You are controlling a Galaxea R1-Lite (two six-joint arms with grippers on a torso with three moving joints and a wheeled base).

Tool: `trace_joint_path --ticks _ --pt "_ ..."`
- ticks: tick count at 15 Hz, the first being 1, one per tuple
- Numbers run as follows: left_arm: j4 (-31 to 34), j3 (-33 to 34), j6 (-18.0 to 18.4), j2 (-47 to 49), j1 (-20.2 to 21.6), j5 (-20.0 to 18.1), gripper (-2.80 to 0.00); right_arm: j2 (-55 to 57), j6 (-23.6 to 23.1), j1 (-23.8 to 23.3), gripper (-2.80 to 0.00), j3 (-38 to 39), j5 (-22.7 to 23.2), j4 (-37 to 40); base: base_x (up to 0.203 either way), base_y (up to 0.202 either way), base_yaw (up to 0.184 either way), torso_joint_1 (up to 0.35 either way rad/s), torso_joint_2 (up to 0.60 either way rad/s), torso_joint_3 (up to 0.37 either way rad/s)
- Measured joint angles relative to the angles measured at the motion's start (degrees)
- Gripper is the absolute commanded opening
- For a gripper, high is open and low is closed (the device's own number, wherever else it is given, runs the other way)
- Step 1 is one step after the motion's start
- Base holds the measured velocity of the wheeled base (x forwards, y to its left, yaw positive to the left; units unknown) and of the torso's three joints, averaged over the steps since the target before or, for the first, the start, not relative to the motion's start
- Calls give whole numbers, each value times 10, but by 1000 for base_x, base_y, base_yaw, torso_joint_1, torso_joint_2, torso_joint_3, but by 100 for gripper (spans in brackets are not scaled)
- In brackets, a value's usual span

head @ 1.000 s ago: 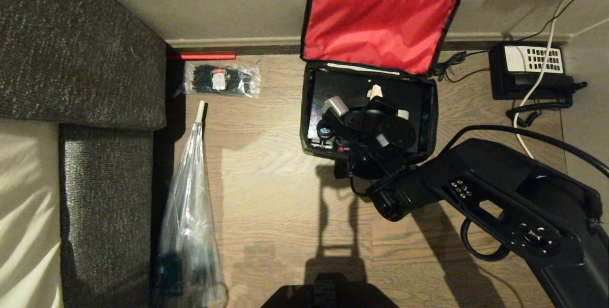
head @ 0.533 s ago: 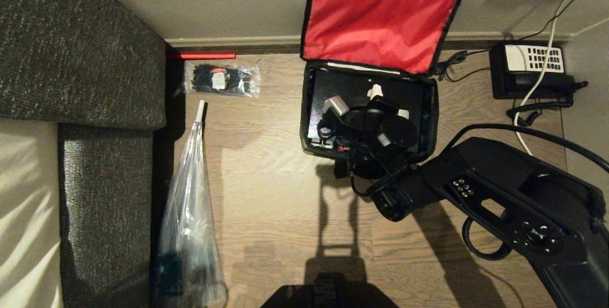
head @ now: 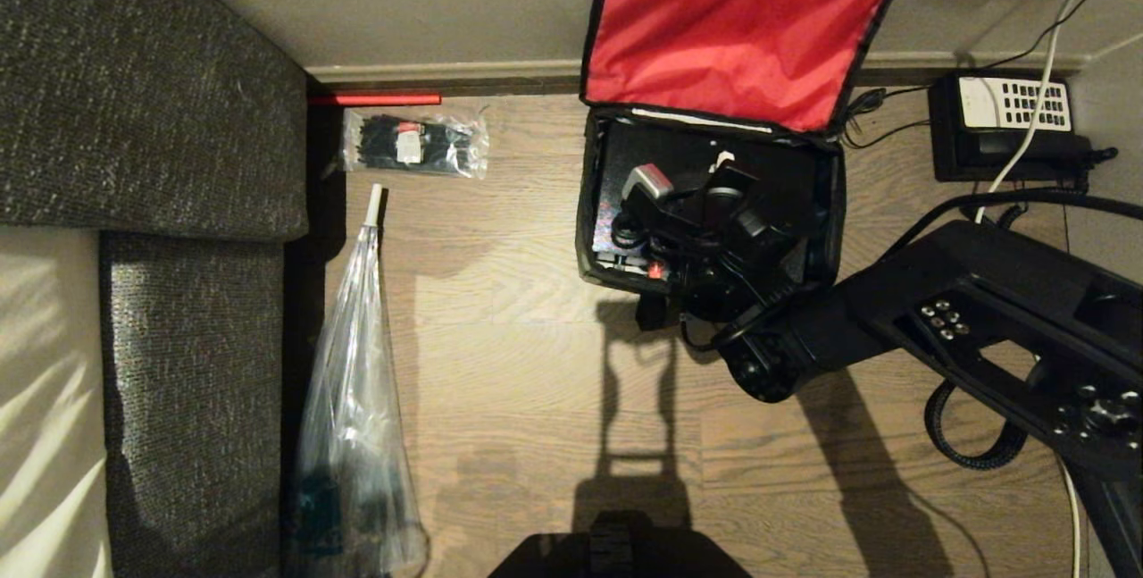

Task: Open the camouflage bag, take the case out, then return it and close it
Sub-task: Lift the black box

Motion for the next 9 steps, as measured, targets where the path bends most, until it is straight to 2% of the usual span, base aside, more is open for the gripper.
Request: trace_joint_path --ticks 3,9 --pt "0 0 0 0 0 0 -280 -42 -31 28 -280 14 -2 1 0 0 0 0 0 0" --pt "0 0 0 0 0 0 -280 -88 -50 67 -280 23 1 -7 0 0 0 0 0 0"
